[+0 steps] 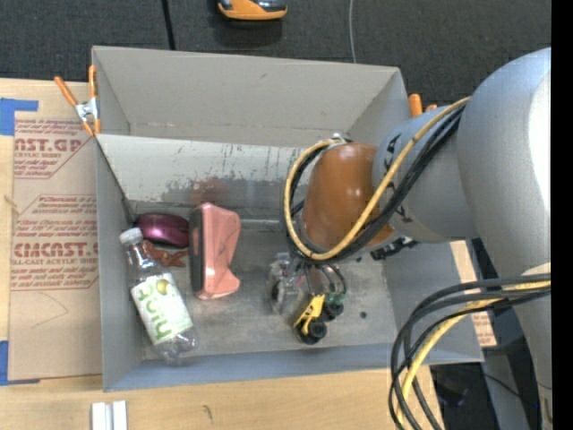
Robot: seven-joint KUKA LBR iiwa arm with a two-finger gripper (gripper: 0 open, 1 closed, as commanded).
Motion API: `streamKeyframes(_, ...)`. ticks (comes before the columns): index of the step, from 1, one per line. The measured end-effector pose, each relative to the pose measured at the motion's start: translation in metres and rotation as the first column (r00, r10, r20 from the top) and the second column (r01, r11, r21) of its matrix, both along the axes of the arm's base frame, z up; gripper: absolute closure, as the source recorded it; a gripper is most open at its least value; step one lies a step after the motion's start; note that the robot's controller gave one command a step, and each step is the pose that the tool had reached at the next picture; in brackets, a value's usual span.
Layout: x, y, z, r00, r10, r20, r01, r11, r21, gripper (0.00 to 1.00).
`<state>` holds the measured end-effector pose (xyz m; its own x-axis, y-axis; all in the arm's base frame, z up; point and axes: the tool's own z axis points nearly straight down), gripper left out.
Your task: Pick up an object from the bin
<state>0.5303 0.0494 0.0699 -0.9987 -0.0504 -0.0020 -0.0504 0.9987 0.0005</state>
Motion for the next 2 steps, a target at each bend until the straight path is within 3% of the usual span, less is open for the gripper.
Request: streamKeyframes(2, -0.004, 0.000, 0.027, 1.000, 0.000, -0.013, 0.000, 1.000, -0.001, 1.00)
